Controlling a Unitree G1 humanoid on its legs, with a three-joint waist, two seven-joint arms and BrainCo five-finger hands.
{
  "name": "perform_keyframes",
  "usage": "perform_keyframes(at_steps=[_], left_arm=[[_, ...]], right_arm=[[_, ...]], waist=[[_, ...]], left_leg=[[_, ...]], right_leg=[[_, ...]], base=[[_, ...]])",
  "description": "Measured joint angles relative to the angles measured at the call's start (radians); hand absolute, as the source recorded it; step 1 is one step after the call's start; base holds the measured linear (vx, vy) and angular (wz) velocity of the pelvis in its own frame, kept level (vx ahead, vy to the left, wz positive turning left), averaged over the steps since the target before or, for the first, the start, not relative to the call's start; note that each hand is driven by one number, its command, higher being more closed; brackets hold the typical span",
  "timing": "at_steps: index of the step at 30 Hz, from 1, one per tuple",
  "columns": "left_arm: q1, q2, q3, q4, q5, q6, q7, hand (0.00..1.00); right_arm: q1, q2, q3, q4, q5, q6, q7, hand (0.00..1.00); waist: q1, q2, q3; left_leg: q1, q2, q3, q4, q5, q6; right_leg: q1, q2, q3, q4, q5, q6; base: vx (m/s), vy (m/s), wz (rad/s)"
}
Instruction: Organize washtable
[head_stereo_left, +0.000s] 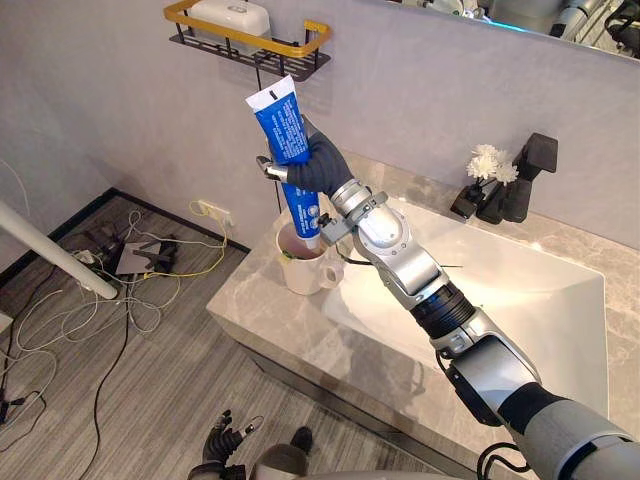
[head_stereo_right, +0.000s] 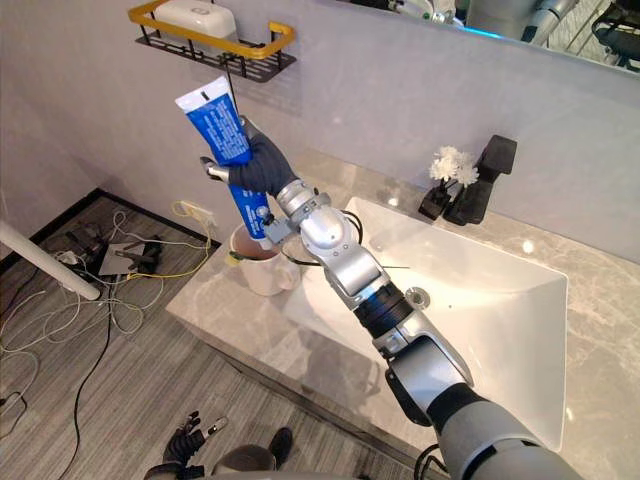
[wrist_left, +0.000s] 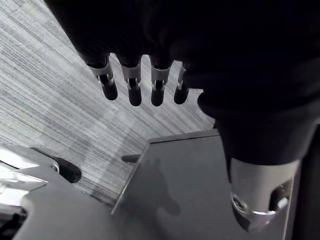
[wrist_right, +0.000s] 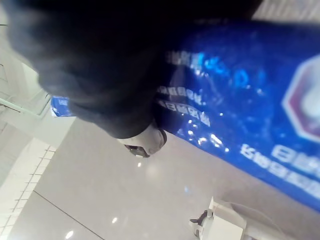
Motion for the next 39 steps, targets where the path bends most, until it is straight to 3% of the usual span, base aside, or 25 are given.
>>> perform_keyframes(at_steps=[21, 22, 39], left_arm=[[0.000, 0.002, -0.012, 0.008, 0.000, 0.001, 0.001, 0.00], [0.000, 0.002, -0.012, 0.008, 0.000, 0.001, 0.001, 0.00], [0.000, 0.000, -0.013, 0.027, 0.000, 0.001, 0.001, 0.00]], right_arm=[[0.024, 0.008, 0.022, 0.063, -0.022, 0.016, -0.002, 1.00], [0.036, 0.010, 0.022, 0.063, -0.023, 0.016, -0.002, 0.00], [0.132, 0.009, 0.036, 0.060, -0.042, 0.018, -0.003, 0.00]], waist=[[0.000, 0.012, 0.012], [0.000, 0.012, 0.012], [-0.003, 0.023, 0.018]], left_leg=[[0.000, -0.001, -0.007, 0.008, 0.000, 0.000], [0.000, -0.001, -0.007, 0.008, 0.000, 0.000], [0.000, -0.002, -0.009, 0.019, 0.000, 0.000]], right_leg=[[0.003, 0.000, -0.004, 0.002, 0.000, 0.000], [0.003, 0.000, -0.004, 0.003, 0.000, 0.000], [0.006, -0.001, -0.005, 0.012, 0.000, 0.000]], base=[[0.00, 0.001, 0.01], [0.00, 0.000, 0.00], [0.00, 0.000, 0.00]])
